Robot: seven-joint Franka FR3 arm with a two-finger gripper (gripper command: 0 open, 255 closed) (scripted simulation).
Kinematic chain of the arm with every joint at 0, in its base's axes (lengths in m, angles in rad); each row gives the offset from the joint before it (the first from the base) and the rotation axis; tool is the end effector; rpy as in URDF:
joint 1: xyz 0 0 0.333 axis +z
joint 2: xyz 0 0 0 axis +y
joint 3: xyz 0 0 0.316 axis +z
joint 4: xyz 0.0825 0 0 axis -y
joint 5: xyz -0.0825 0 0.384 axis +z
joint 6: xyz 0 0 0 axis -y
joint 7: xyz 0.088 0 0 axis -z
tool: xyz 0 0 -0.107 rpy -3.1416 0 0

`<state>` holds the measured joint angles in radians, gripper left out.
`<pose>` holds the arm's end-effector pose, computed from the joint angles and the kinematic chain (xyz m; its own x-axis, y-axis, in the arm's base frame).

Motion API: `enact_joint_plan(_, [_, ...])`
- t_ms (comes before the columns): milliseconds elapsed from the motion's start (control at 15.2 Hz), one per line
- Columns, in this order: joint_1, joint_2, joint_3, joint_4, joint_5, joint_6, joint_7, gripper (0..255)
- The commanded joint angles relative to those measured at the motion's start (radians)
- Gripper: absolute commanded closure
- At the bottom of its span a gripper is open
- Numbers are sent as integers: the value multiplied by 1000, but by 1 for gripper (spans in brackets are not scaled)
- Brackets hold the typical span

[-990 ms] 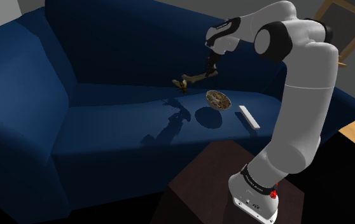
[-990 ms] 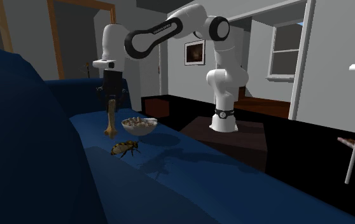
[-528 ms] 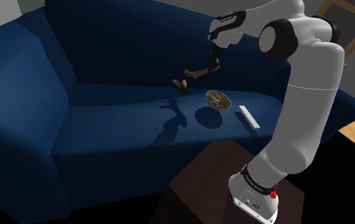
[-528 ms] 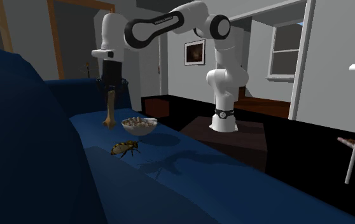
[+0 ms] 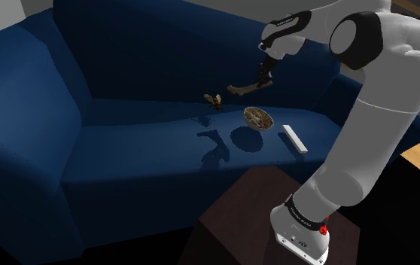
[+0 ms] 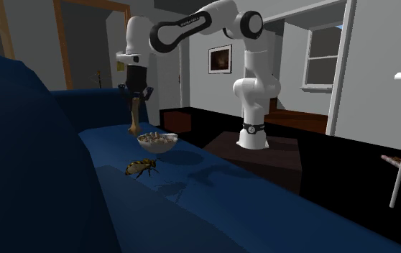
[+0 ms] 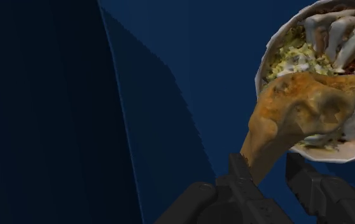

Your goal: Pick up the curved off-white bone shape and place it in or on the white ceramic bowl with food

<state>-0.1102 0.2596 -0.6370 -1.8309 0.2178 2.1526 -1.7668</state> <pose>0.4818 -0.4006 0.4261 0.5927 0.8052 0.0178 0.7980 -0.5901 0.1223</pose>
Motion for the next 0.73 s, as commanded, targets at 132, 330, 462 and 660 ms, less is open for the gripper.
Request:
enact_joint_plan(132, [11, -137, -38, -164, -79, 54, -12, 255])
enact_joint_plan(330, [1, -231, -64, -263, -144, 80, -20, 255])
enact_joint_plan(462, [-11, -288, -78, -319, -187, 92, -24, 255])
enact_joint_plan(660, [-14, -265, -78, -341, -166, 130, -41, 255])
